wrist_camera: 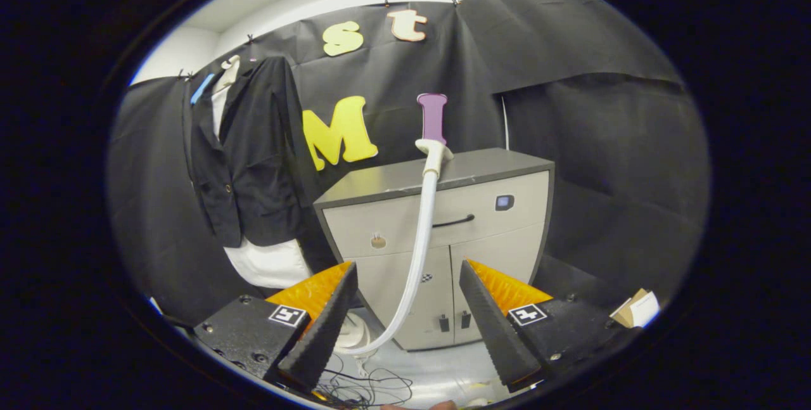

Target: Iron the clothes twice with a garment steamer, once on the left side and once on the right side.

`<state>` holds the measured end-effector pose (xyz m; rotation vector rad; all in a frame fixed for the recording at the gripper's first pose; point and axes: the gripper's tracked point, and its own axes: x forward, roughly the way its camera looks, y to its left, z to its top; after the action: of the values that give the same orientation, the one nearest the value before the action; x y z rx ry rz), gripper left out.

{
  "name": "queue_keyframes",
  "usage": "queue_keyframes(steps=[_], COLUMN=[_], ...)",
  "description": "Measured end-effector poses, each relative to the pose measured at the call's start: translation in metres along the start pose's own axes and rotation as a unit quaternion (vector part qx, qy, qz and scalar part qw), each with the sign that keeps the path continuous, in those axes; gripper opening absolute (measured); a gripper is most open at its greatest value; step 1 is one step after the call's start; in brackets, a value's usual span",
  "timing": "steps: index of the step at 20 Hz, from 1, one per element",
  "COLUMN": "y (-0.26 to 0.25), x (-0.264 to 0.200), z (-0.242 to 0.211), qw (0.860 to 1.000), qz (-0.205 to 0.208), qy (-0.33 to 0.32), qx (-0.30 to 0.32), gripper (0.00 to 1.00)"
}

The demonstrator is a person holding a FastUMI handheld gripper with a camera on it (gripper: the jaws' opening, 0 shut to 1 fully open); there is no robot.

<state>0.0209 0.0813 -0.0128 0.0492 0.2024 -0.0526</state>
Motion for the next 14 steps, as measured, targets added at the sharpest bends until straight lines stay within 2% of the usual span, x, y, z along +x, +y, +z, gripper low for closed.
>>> queue_keyframes(steps=[3, 7, 14], y=[0.007, 0.002, -0.004], x=[0.000, 0.011, 0.090], z=[0.009, 0.023, 0.079], qw=[1.000, 1.000, 0.998], qz=[-0.018, -0.023, 0.010], qy=[-0.007, 0.011, 0.056], qx=[-0.009, -0.010, 0.035], gripper=[1.00, 1.00, 1.00])
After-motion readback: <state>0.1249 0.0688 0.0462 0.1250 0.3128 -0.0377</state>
